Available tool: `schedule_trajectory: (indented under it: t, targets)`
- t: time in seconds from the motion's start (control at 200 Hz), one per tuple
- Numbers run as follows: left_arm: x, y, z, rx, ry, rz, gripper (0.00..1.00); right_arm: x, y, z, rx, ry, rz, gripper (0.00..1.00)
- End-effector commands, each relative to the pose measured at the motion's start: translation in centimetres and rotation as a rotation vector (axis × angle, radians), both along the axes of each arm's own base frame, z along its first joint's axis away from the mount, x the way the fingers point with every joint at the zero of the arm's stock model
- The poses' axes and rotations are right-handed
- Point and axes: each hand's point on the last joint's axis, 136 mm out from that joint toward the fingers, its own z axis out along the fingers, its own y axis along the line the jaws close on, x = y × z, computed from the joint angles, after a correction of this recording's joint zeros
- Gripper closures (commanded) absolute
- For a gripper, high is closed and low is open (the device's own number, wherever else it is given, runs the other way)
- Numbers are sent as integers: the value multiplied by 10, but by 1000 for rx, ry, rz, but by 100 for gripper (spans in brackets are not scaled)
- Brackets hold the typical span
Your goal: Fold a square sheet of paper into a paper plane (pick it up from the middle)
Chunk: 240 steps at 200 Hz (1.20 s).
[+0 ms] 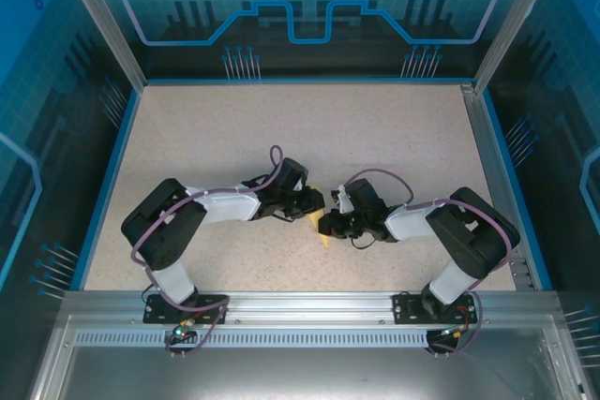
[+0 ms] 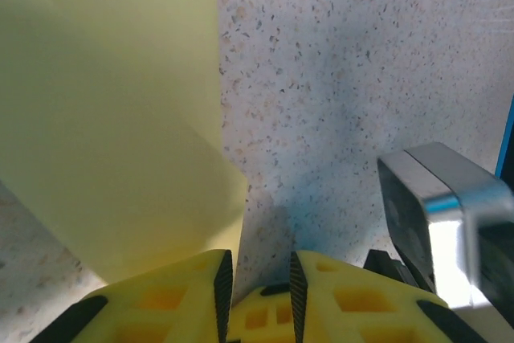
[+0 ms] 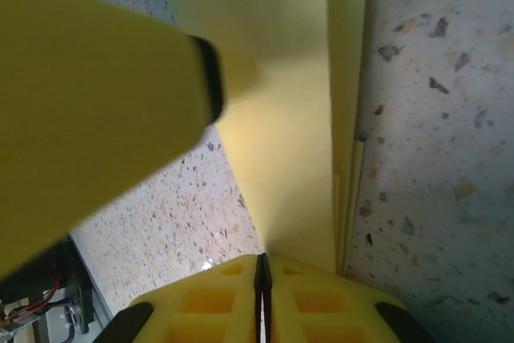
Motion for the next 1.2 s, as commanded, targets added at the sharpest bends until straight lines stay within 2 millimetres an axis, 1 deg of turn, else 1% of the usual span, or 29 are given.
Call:
schedule_trajectory:
  t: [0.0, 0.23, 0.26, 0.385, 0.455, 0.545, 0.695, 0.885, 1.005, 1.195]
  targets:
    - [-2, -4, -9, -48, 17, 4, 73, -15, -16, -21, -77, 67, -20, 89]
    - [-4, 3, -31, -59, 19, 49, 73, -15, -16, -22, -84, 67, -19, 91]
    - [-3, 2, -32, -66, 10, 47, 73, -19, -20, -26, -103, 90, -19, 92]
    - [1, 5, -39, -56, -8, 67, 73, -22, -24, -29, -137, 99, -16, 95]
    - [3, 11, -44, -25, -14, 89, 72, -24, -28, -31, -167, 107, -11, 97]
    - [8, 18, -44, 16, -27, 108, 72, -26, -32, -32, -192, 115, -6, 99]
    - [16, 24, -38, 53, -51, 108, 72, -30, -36, -32, -222, 121, 10, 100]
    - [35, 30, -30, 70, -67, 110, 70, -34, -41, -31, -244, 120, 32, 100]
    - [45, 38, -34, 131, -72, 103, 70, -37, -42, -31, -249, 121, 48, 100]
    - [58, 43, -40, 141, -54, 114, 69, -40, -45, -31, -249, 129, 57, 100]
